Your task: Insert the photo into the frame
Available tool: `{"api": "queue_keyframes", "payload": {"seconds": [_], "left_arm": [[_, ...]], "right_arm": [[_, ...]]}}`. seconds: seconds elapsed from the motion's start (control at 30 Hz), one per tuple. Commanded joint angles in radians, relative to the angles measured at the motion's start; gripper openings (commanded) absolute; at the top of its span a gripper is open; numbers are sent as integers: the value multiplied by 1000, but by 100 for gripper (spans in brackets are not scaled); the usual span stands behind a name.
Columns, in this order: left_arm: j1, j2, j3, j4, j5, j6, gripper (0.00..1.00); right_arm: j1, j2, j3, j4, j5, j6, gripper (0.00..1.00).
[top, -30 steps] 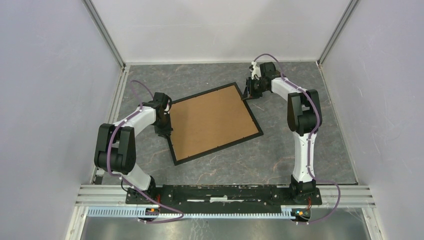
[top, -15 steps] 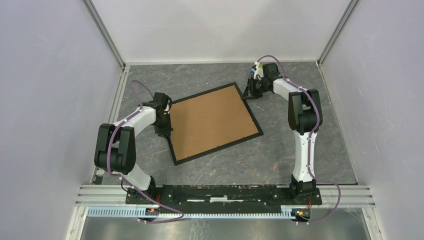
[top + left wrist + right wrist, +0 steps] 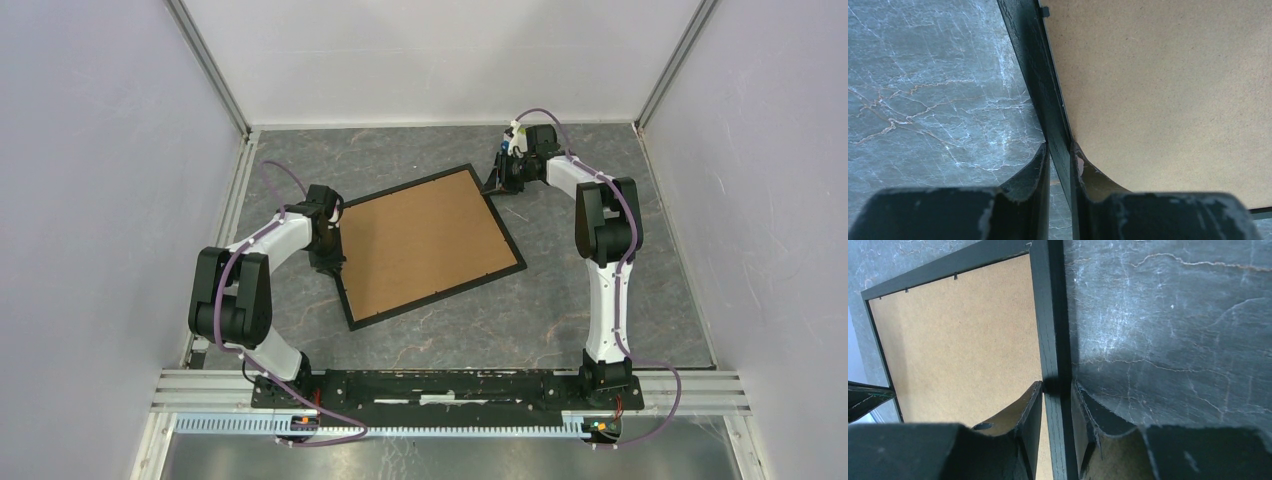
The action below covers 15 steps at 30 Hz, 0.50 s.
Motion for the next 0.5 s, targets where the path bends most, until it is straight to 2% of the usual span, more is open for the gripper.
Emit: {"api": "queue_keyframes", "payload": {"seconds": [0.0, 0.27, 0.47], "left_arm": [[-19, 38, -25, 7, 72, 44, 2], [-19, 37, -25, 7, 72, 45, 2], [-19, 38, -25, 7, 76, 44, 2]], "right_arm": [[-9, 37, 25, 16, 50, -6, 34], [-10, 42, 12, 9, 51, -23, 31], [0, 25, -27, -28, 106, -73, 30]]}}
